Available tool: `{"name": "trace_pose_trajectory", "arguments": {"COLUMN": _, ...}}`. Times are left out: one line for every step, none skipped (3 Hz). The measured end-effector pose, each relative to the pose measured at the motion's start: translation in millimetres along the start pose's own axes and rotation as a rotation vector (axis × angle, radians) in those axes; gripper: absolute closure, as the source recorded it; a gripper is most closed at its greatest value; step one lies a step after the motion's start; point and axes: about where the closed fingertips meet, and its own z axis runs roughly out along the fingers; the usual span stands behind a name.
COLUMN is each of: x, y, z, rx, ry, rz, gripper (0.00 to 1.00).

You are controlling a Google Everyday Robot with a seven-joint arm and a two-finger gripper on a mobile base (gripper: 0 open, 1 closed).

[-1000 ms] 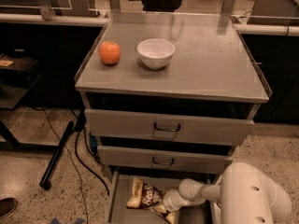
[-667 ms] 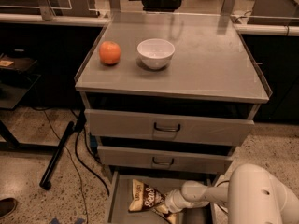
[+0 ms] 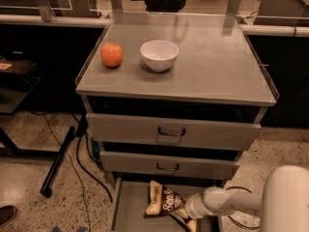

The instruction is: Pick brown chip bag from bottom drawer and place on counter

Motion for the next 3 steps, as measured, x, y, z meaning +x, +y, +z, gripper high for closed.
{"name": "trace_pose_trajectory", "arguments": {"x": -8, "y": -8, "z": -57, "rx": 0.093, "ry": 0.023, "rz": 0.008, "gripper": 1.0}}
{"name": "trace_pose_trajectory", "arguments": {"x": -12, "y": -3, "z": -70, "rx": 0.103, "ry": 0.026, "rz": -0.007, "gripper": 1.0}}
{"name": "trace_pose_trajectory", "arguments": {"x": 5, "y": -5, "z": -90, "rx": 0.124, "ry": 0.061, "rz": 0.02, "gripper": 1.0}}
